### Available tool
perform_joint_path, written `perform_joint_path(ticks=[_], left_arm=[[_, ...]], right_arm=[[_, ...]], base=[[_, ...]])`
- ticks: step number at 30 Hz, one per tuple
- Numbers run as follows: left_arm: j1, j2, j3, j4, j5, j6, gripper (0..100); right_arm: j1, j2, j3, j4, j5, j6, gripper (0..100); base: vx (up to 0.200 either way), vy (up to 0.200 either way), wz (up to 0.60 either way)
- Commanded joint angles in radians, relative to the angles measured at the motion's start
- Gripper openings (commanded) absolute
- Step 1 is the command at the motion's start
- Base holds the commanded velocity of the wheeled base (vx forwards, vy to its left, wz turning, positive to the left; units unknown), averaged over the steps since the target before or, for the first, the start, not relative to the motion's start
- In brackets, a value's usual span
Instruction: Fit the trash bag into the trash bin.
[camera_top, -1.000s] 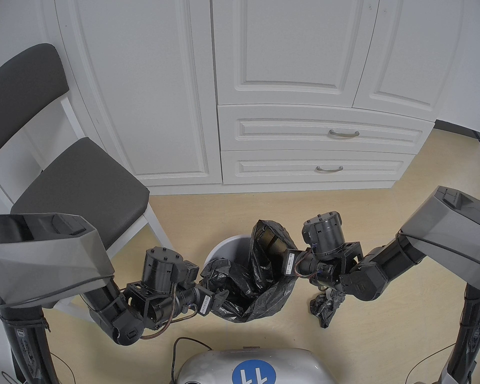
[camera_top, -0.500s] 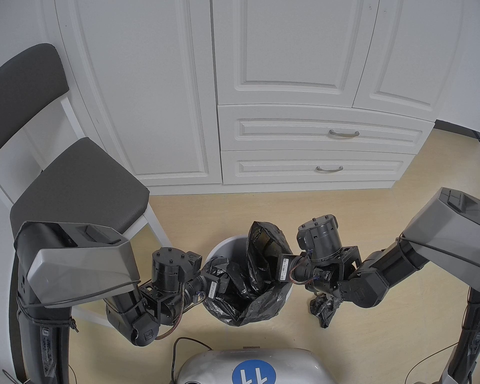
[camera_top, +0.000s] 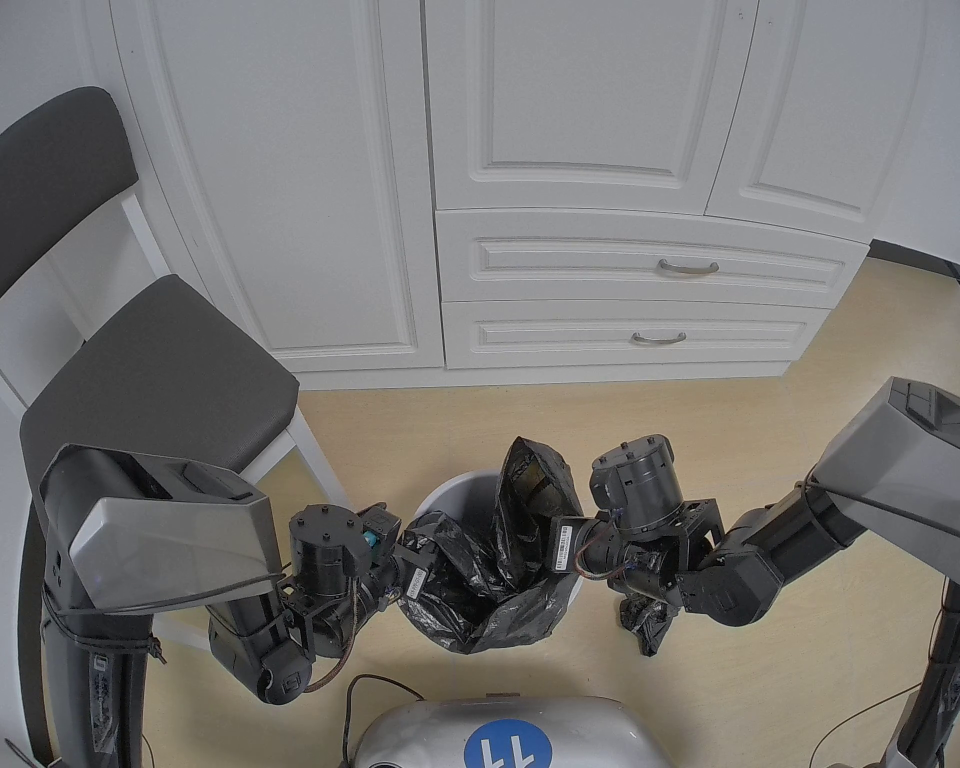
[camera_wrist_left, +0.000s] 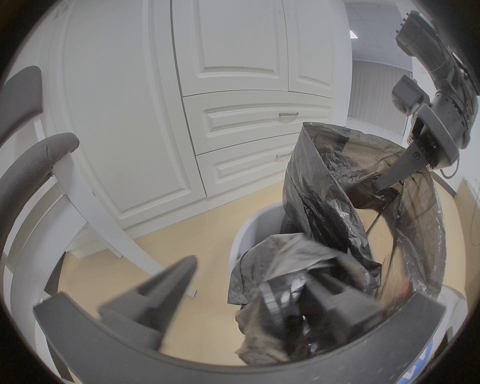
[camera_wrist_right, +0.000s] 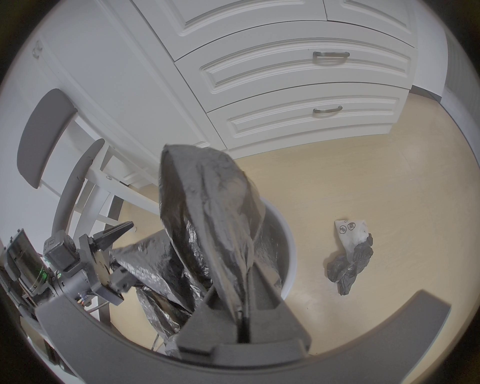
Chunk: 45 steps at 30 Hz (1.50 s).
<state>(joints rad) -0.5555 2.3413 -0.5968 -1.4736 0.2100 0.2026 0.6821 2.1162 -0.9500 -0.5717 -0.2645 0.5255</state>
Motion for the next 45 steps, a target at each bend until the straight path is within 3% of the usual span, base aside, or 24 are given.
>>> perform_joint_path(ticks=[1,7,12,20,36,45], left_arm=[[0.002,0.029,-0.006,-0.02,0.0,0.003,0],[0.003,0.0,-0.014,-0.02,0.071,0.009,0],[0.016,-0.045,0.0,-0.017,0.092,0.043,0],[0.016,-0.06,-0.005,-0.002,0.115,0.041,0],[0.006,-0.24,0.092,0.277,0.1,0.015,0],[-0.03,-0.181,0.103,0.296,0.086,0.017,0]], right_arm=[[0.0,-0.005,0.004,0.0,-0.007,-0.002,0],[-0.006,-0.022,0.033,0.004,-0.058,-0.044,0],[-0.023,-0.067,0.102,0.001,-0.13,-0.17,0],[-0.033,-0.122,0.22,0.001,-0.131,-0.311,0],[-0.013,-0.122,0.355,0.001,-0.111,-0.46,0],[0.028,-0.074,0.389,-0.002,-0.082,-0.495,0]], base=[[0.0,0.0,0.0],[0.0,0.0,0.0],[0.0,0.0,0.0],[0.0,0.0,0.0],[0.0,0.0,0.0],[0.0,0.0,0.0]])
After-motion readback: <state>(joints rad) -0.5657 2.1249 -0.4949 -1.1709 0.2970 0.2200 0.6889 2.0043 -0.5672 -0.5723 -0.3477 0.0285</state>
